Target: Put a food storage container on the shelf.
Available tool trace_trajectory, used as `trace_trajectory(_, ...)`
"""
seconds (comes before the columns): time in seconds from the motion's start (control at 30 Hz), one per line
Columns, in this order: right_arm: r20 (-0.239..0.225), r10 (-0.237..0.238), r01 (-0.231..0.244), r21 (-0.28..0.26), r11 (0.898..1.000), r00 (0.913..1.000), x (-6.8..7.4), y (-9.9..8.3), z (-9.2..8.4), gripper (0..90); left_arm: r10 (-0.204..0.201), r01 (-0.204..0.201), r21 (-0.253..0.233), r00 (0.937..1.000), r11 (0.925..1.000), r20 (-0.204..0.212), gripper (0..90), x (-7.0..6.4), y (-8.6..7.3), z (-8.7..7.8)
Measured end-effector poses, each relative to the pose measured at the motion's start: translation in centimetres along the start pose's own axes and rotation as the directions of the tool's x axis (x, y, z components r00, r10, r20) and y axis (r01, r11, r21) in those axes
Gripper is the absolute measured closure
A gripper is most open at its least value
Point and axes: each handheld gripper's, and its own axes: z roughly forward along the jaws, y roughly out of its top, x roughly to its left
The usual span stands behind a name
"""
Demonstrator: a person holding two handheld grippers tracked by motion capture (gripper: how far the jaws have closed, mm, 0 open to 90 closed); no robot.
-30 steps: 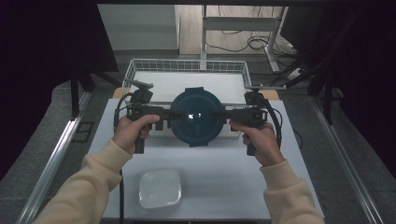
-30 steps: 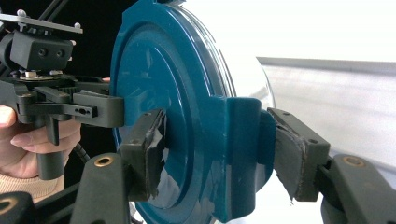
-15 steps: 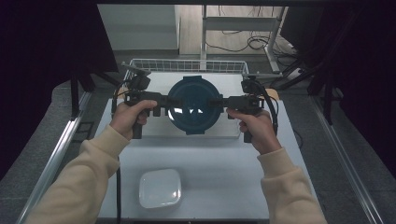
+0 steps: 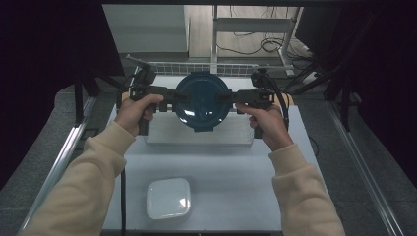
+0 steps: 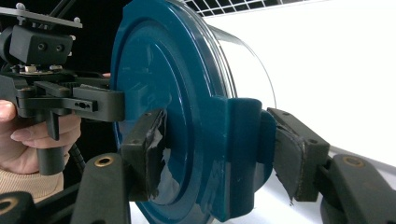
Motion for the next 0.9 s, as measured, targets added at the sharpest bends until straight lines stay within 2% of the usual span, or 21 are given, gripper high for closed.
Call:
trace_trajectory(0.13,0.002,-0.004,0.004,0.000,1.000,1.0000,0.1,0.5,0.0,39.6,-0.001,0.001,-0.004,1.0000,1.0000,0.004,36.7,0.0,0.6,-0.1)
trace_trajectory(0.43,-0.001,-0.006,0.006,0.000,1.000,1.0000,0.2,2.7,0.2,39.8,0.016,-0.016,-0.003,0.9999,0.9999,-0.004,36.4,0.0,3.0,-0.5)
trace_trajectory(0.9,0.005,-0.011,0.011,0.020,1.000,0.9999,-0.7,5.5,1.2,40.1,0.001,-0.001,-0.005,1.0000,1.0000,0.007,35.9,1.6,5.3,0.1)
